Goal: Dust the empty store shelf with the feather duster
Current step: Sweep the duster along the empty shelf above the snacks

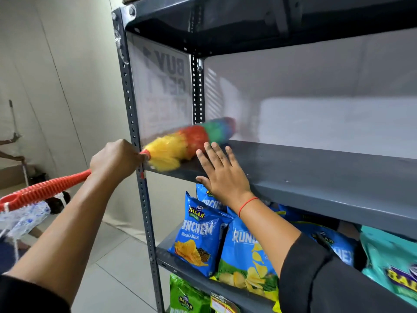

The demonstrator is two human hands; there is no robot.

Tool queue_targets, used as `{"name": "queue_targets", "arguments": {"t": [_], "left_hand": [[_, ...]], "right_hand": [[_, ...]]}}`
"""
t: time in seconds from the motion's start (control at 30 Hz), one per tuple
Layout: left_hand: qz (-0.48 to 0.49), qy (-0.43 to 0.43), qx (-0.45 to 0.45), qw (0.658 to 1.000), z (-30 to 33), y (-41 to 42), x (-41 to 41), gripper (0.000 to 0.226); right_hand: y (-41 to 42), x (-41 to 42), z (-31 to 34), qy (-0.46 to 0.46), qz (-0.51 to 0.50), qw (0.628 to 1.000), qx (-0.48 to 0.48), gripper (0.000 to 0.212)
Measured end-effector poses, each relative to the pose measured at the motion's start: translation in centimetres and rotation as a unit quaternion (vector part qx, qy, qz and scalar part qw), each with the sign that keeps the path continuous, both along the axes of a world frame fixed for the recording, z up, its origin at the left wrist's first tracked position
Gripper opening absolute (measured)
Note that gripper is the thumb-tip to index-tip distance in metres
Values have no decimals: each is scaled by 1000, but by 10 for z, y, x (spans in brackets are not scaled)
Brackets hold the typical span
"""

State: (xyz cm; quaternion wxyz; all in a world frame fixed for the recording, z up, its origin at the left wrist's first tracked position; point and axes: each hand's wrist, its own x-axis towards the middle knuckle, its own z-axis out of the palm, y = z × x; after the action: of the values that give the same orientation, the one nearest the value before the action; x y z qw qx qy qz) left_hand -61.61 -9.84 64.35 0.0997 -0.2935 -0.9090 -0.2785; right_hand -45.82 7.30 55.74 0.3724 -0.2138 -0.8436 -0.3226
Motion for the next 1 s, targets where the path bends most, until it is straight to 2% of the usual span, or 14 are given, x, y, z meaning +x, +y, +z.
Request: {"name": "queue_targets", "arguments": {"t": [0.07,0.13,0.3,0.4,0.5,0.57,0.7,0.77,0.87,1.0], "left_hand": [[-60,-25,-18,998,-3,4,-4,28],[-68,-24,-35,997,-8,6,-5,18],[-17,41,0,999,-9,19,8,36],[-94,27,10,995,-8,26,12,42],[-171,19,-27,985,-7,32,12,34],[-161,25,-49,985,-6,40,14,33],[-126,104,-35,986,4,55,21,38],[-175,89,-12,980,14,59,27,30],[-295,32,-2,955,18,71,32,21],[-324,61,-38,943,5,98,49,23]], "right_hand": [[0,4,1,20,50,998,23,64],[2,8,0,18,70,997,38,64],[7,20,2,37,58,996,49,63],[7,25,2,45,61,996,54,63],[5,29,1,29,60,996,61,63],[7,31,0,29,51,996,67,63],[5,44,3,48,34,997,52,57],[2,55,8,80,32,996,39,55],[3,74,11,108,13,993,44,55],[9,101,4,101,-34,992,61,59]]}}
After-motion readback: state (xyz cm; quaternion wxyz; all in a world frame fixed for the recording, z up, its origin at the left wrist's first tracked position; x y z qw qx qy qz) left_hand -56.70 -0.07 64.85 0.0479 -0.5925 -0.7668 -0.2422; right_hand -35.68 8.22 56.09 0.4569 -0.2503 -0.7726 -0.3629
